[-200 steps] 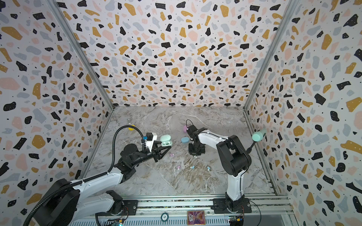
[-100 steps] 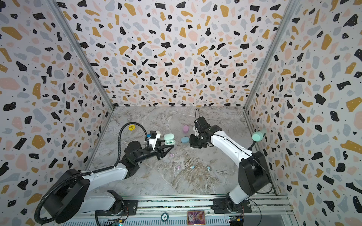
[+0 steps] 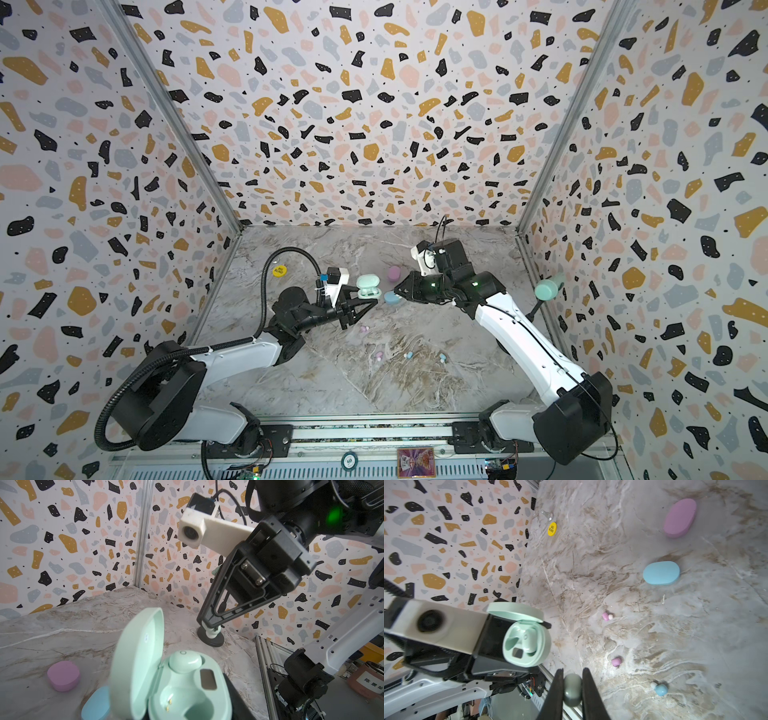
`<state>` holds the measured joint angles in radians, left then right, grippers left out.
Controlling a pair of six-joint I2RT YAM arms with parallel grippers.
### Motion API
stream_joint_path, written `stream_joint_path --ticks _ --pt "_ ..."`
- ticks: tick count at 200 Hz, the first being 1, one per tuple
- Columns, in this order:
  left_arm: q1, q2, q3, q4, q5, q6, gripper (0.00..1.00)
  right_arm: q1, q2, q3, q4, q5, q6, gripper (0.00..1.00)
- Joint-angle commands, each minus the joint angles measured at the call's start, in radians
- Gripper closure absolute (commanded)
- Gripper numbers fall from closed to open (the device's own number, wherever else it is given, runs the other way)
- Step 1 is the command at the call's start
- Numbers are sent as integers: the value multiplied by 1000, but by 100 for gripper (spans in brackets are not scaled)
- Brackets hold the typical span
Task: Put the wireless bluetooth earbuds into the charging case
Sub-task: 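Lift the second earbud and carry it toward the case in the left gripper, then press the earbud into the empty case slot with the right gripper and release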
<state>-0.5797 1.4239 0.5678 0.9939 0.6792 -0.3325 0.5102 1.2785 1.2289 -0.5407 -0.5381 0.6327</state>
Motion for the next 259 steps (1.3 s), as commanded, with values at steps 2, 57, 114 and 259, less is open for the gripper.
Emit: stream_joint_path --ticks 2,57,114,259 --pt "-11 0 11 102 26 20 100 23 -34 40 78 -72 31 90" --pt "-34 -29 -12 108 31 57 100 111 -3 73 198 -110 59 90" --pt "-37 -49 -22 133 34 52 100 149 22 57 262 -110 86 90" --pt "-39 -89 -45 161 30 39 100 194 42 8 278 -88 101 89"
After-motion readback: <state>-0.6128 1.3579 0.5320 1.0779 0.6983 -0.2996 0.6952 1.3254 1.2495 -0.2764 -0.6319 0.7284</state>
